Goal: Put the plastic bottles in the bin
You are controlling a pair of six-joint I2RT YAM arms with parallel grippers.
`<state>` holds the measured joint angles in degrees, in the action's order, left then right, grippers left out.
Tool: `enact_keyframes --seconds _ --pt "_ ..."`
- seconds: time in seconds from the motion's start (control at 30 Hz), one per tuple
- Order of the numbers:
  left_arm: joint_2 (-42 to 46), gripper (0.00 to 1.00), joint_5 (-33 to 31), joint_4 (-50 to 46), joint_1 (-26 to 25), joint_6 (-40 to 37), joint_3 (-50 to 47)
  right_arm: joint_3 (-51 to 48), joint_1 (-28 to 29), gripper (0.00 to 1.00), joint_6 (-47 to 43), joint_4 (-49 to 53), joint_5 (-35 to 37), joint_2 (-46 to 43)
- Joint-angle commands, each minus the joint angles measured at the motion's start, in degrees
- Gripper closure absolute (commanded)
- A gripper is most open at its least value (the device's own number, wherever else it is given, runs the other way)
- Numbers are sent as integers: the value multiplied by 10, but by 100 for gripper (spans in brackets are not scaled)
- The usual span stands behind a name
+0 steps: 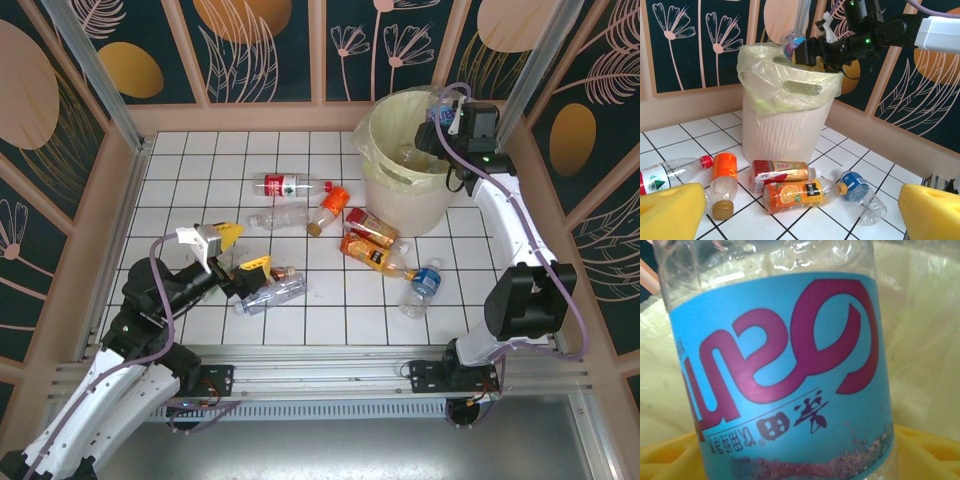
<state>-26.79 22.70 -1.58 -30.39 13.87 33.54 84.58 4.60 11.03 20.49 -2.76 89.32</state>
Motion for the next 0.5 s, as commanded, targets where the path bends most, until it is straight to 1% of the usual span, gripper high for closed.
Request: enact_keyframes --seconds 0.0,0.1,0.2,0.37,0.47 --pt "-3 1 10 1 -2 5 17 -7 -4 17 7 12 19 -17" --pt "-5 1 10 -1 -2 5 17 3 -5 11 1 19 27 -23" --pt "-4 2 9 0 -2 5 17 17 -5 8 -9 24 34 -37" --pt "-6 1 9 -1 -2 5 17 27 -4 9 -22 31 21 -73" --pt "-5 1 9 -2 -2 3 18 5 6 11 -38 20 -21 -111"
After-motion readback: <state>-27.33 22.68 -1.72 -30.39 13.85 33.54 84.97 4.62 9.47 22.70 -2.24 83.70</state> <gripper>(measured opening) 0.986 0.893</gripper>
